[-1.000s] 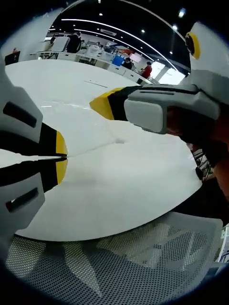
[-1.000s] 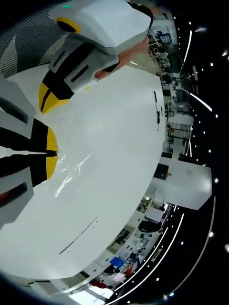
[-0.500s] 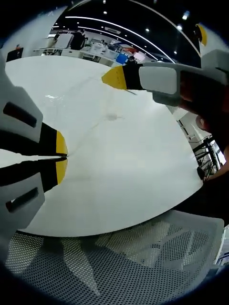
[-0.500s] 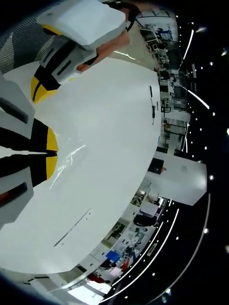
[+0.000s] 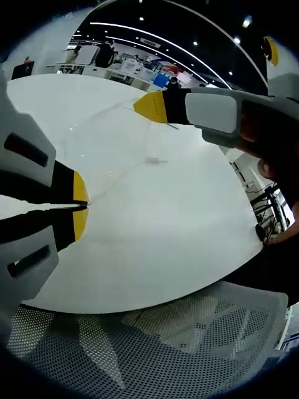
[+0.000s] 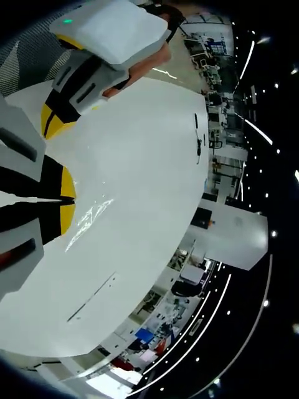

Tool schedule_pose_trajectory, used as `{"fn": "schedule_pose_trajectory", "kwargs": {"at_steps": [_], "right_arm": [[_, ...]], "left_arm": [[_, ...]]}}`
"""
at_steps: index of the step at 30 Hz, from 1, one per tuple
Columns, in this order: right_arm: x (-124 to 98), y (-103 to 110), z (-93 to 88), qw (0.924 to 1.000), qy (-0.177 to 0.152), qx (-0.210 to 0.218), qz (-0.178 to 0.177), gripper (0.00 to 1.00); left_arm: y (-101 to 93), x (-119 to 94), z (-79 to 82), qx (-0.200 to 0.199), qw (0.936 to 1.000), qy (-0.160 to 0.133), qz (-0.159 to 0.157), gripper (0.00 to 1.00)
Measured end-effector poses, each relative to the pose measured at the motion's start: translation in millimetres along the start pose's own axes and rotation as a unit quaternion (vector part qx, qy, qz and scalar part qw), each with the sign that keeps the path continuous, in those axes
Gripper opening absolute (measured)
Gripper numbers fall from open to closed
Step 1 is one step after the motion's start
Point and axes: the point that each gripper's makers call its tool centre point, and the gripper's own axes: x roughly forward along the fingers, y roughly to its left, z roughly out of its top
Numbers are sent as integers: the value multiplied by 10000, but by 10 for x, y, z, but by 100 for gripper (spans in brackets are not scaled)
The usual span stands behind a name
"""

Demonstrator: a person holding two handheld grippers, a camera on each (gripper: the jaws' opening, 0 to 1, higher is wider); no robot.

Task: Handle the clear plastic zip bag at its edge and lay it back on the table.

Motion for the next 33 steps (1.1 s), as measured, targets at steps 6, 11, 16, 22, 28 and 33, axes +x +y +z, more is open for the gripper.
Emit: {"fn": "schedule_pose_trajectory", "kwargs": {"at_steps": [6,11,16,22,28,33], "right_arm": [[54,295,-86,9987,118,-261,429,0],[113,388,-188,9981,175,-222,551,0],[64,368,-266,9986,192,-3,488,3],[-145,180,-382,9986,18,529,-8,7],[-419,14,-689,9902,-61,1292,-532,8],[-578,61,-1023,9829,63,1702,-694,9]], "left_arm": [[95,26,1,-111,9998,34,143,0],[139,82,-70,-174,9996,139,190,0],[165,126,-114,-193,9994,219,160,0],[155,223,-162,-210,9992,344,86,0],[119,269,-215,-533,9974,483,9,0],[110,246,-226,-1159,9921,470,-62,5]]}}
